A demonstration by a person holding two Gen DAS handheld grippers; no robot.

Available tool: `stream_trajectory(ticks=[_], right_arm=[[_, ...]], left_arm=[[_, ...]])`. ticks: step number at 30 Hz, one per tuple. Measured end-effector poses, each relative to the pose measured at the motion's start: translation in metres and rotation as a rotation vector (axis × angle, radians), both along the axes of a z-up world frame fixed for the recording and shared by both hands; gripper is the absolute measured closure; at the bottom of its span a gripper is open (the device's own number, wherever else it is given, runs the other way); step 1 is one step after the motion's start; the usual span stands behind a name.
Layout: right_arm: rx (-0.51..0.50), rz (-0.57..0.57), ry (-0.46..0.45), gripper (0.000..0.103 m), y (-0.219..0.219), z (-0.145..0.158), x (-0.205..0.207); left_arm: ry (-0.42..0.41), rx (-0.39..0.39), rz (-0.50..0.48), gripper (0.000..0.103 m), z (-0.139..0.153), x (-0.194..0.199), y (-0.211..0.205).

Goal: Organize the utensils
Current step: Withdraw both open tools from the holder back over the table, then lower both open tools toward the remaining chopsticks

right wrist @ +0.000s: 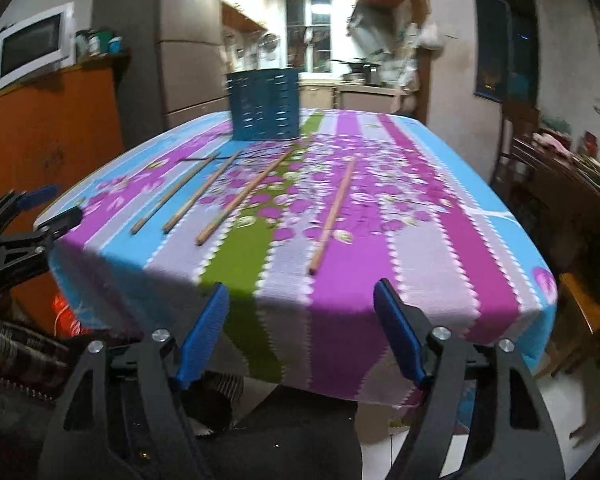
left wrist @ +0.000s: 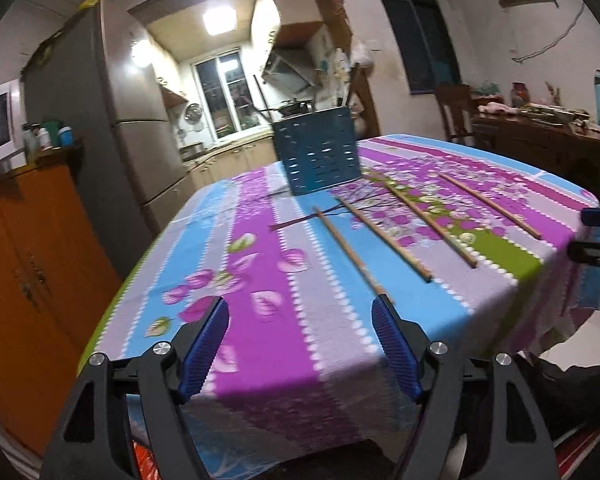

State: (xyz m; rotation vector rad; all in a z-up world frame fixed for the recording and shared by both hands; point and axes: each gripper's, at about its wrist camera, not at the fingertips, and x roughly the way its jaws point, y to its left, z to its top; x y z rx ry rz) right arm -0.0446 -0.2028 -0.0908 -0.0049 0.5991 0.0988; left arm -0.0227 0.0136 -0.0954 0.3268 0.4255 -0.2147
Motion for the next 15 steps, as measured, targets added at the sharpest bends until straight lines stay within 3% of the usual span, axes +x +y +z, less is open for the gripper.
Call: stream_trajectory(ticks=[7, 10, 13, 15], right_arm=[[-0.01, 0.057, 0.001, 0.049, 0.013, 0.0, 0.007], [-0.04, 0.077, -0.007, 0.061, 0.023, 0.002, 0.012], [-0.073, 0.096, -0.03, 0.074, 0.036, 0.006, 0.02], [-0.089, 0.11, -0.045, 0.075, 0.047, 0.007, 0.026]], left_arm=[[0.047, -0.04, -0.056, 0.039, -0.005, 0.012, -0.013], [0.065, -0.042, -0.073, 0.046, -0.008, 0.015, -0.018], [0.071, -0.04, -0.072, 0.056, -0.012, 0.02, -0.021], [0.076, -0.037, -0.078, 0.07, -0.013, 0.024, -0.023]])
